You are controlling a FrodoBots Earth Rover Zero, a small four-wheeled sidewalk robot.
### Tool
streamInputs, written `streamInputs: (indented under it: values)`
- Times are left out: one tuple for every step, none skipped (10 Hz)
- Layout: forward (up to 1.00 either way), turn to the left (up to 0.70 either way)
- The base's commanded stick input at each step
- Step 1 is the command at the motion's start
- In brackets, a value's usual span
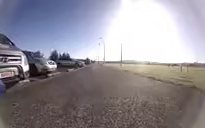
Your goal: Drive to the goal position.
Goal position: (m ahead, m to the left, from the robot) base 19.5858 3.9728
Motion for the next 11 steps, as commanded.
streamInputs:
  values:
    - [0.70, 0.00]
    - [0.70, 0.00]
    - [0.70, 0.00]
    - [0.70, 0.00]
    - [0.70, 0.00]
    - [0.70, 0.00]
    - [0.70, 0.00]
    - [0.70, 0.00]
    - [0.70, 0.00]
    - [0.70, 0.00]
    - [0.70, 0.00]
